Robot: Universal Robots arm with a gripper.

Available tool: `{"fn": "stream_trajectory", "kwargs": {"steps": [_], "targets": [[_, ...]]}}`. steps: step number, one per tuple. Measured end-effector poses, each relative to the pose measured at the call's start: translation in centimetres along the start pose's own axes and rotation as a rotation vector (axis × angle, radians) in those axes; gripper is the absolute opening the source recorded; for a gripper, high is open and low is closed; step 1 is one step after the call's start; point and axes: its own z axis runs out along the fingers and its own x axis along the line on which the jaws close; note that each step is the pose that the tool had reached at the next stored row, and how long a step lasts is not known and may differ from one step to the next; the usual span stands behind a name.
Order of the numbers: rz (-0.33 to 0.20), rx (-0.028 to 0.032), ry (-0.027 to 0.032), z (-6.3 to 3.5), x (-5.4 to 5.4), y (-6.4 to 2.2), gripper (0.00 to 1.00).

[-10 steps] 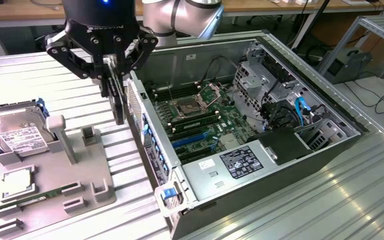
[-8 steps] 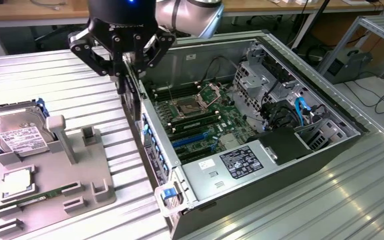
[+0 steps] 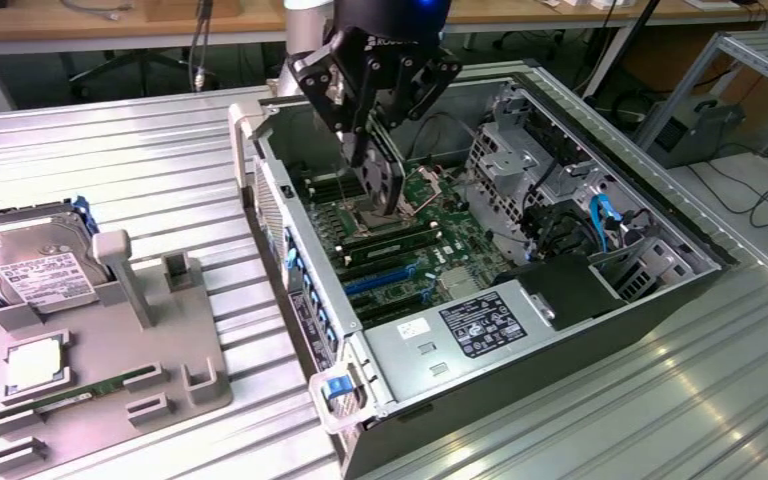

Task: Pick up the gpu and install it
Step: 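Pick up the gpu and move the gpu toward the slot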

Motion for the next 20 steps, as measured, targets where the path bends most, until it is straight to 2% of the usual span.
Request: {"fn": "stream_trajectory", "kwargs": {"steps": [11, 20], "targets": [[0.0, 0.0, 0.0, 0.01, -2.6, -0.03, 0.27], [0.0, 0.0, 0.0, 0.02, -4.1, -0.04, 0.27]]}}
